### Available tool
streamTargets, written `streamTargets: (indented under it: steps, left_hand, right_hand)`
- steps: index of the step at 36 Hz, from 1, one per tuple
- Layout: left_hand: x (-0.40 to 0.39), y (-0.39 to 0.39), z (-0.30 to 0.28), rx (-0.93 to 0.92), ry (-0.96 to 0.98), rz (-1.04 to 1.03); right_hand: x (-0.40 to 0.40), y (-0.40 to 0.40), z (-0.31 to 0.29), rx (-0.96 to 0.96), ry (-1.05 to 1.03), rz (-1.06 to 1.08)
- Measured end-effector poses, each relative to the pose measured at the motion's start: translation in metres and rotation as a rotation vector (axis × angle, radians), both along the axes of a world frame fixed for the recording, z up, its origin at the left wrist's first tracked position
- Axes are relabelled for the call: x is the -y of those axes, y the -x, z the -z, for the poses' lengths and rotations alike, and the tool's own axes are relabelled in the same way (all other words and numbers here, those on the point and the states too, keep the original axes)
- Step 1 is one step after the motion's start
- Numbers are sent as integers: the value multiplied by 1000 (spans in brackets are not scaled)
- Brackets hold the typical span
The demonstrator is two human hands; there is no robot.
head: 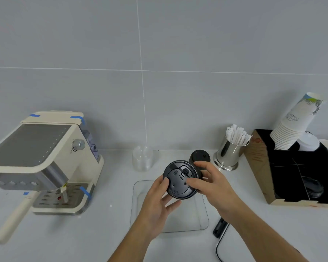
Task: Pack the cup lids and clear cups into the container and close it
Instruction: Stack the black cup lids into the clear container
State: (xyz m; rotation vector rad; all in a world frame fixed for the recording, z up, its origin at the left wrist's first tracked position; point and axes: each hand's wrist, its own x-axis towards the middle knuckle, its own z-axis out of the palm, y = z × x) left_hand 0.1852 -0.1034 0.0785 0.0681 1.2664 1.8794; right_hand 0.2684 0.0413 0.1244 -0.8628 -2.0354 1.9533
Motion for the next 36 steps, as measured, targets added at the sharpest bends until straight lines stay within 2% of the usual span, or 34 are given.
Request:
streamTargets:
  steps: [5,10,16,20,25,28,32,36]
  left_hand:
    - [7,-9,13,28,-103,24]
    - [11,-15,21,273,-242,-20]
    - [14,-17,19,286,-301,-20]
    - [15,-15,14,270,-246,-100]
    - [12,-16,10,238,-170,-142]
    - [9,-17,9,199,-117,-117]
    - [7,-13,13,159,-54,-118]
    - [6,-8,20,68,63,-104]
  right_hand:
    - [5,-10,5,3,153,-4]
    - [9,-15,9,-10,305,-13]
    - [9,-15,15,3,299,-19]
    - [10,-14,12,-31,115,-28]
    - [8,-16,19,-94,-371,168]
    - [6,-20,26,-170,-671,124]
    - [6,-25,40,-138,-677,56]
    - [10,-27,53,-10,-686,-64]
